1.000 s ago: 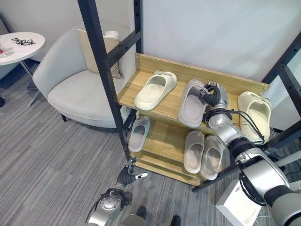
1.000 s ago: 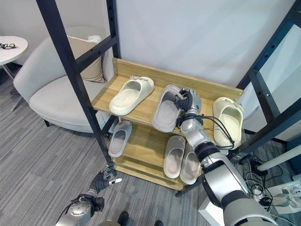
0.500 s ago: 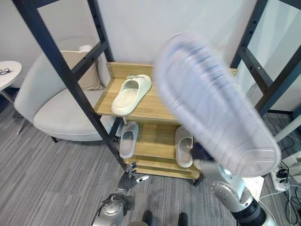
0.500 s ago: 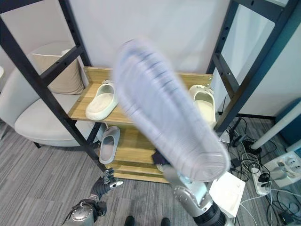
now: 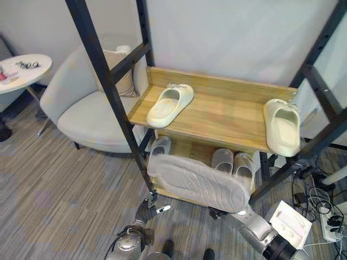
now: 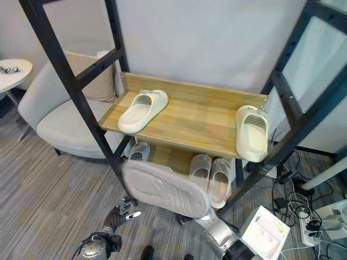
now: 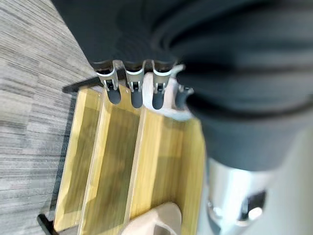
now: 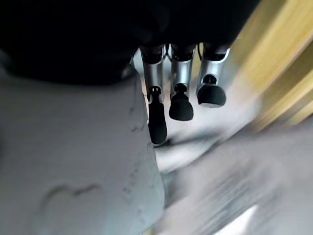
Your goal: Arrange the slippers neatly on the shoe rack.
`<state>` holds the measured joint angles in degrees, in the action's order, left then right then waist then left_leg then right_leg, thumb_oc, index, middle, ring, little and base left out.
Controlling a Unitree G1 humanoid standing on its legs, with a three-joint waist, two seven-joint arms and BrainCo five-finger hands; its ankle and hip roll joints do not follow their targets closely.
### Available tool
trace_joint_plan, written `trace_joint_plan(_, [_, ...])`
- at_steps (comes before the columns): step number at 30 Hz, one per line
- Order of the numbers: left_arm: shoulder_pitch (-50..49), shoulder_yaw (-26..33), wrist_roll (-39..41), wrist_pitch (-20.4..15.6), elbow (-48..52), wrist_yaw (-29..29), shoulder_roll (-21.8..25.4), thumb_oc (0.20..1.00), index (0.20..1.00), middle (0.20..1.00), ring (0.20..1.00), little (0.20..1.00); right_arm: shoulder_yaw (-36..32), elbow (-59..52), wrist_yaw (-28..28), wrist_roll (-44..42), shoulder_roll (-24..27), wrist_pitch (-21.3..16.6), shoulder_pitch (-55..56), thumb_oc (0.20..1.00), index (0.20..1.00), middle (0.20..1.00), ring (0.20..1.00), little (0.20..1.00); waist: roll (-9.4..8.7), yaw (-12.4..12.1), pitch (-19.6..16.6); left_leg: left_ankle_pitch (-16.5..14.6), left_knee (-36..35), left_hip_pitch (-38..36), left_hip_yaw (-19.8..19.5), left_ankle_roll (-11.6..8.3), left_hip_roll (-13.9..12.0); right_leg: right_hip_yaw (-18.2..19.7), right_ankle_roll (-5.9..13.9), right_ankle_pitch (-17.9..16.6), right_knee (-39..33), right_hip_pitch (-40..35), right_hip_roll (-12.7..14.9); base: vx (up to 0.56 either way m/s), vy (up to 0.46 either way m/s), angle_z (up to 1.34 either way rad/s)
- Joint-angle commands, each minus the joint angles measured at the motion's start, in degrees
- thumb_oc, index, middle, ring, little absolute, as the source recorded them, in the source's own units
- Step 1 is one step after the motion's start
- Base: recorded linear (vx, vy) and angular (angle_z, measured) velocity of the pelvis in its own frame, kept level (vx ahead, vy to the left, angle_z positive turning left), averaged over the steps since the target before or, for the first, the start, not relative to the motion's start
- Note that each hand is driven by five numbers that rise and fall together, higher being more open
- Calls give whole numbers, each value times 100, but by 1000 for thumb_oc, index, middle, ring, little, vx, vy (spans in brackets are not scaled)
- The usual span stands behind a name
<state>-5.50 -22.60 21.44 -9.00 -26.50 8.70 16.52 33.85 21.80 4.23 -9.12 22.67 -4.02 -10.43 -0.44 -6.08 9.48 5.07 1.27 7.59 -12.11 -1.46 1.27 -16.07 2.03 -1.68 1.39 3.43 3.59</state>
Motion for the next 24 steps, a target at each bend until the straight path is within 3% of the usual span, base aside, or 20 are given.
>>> trace_joint_plan(1, [491, 84, 197, -436, 368, 213, 231, 1000, 1000, 1000, 1000, 1000, -554, -591, 1214, 1990, 191, -99, -821, 200, 200, 200, 200, 200, 80, -151, 790, -1114, 887, 369, -176, 265, 387, -262, -45, 1608, 1535, 322, 361, -96, 12, 70])
trace_joint_plan(5, [510, 23, 242, -504, 752, 184, 379, 1000, 1000, 1000, 1000, 1000, -817, -83, 1835, 2667, 225, 85, -1410, 200, 200, 200, 200, 200, 170, -187, 855, -1179, 1258, 969, -206, 289, 495, -170, -43, 1715, 1981, 925, 449, -75, 50, 30])
trace_joint_plan(8, [728, -232, 255, -566, 885, 136, 461, 1000, 1000, 1000, 1000, 1000, -790, 430, 2293, 3146, 407, 262, -2466, 200, 200, 200, 200, 200, 198, -284, 997, -1281, 1620, 1501, -139, 296, 530, -1, -80, 1888, 2473, 1518, 523, -40, 64, 0])
trace_joint_plan(13, [1305, -543, 271, -669, 969, 243, 448, 1000, 1000, 1000, 1000, 1000, -540, 1268, 2774, 3713, 910, 601, -3685, 200, 200, 200, 200, 200, 203, -326, 1137, -1406, 2149, 2180, -172, 302, 631, 15, -126, 2066, 3038, 2155, 668, -15, 58, 4])
trace_joint_plan(14, [1626, -731, 257, -755, 1029, 320, 449, 1000, 1000, 1000, 1000, 1000, -204, 1910, 2942, 4116, 1137, 898, -4408, 200, 200, 200, 200, 200, 195, -351, 1209, -1475, 2380, 2527, -188, 308, 693, 42, -145, 2155, 3319, 2499, 741, 7, 65, 14])
trace_joint_plan(16, [1734, -782, 238, -777, 1037, 358, 444, 1000, 1000, 1000, 1000, 1000, -45, 2119, 2913, 4325, 1225, 1010, -4626, 200, 200, 200, 200, 200, 185, -355, 1223, -1496, 2431, 2630, -193, 309, 721, 45, -143, 2176, 3383, 2601, 755, 0, 65, 14])
trace_joint_plan(17, [2028, -919, 255, -813, 1121, 414, 423, 1000, 1000, 1000, 1000, 1000, 357, 2698, 2904, 4630, 1318, 1241, -5050, 200, 200, 200, 200, 200, 195, -367, 1311, -1531, 2627, 2947, -216, 326, 791, 31, -154, 2251, 3624, 2893, 843, -4, 45, 13])
trace_joint_plan(24, [2478, -1098, 256, -873, 1155, 540, 384, 1000, 1000, 1000, 1000, 1000, 771, 3526, 2872, 4687, 1218, 1433, -5590, 200, 200, 200, 200, 200, 153, -417, 1451, -1527, 2674, 3290, -281, 316, 870, -45, -136, 2297, 3708, 3212, 913, 3, 16, 10])
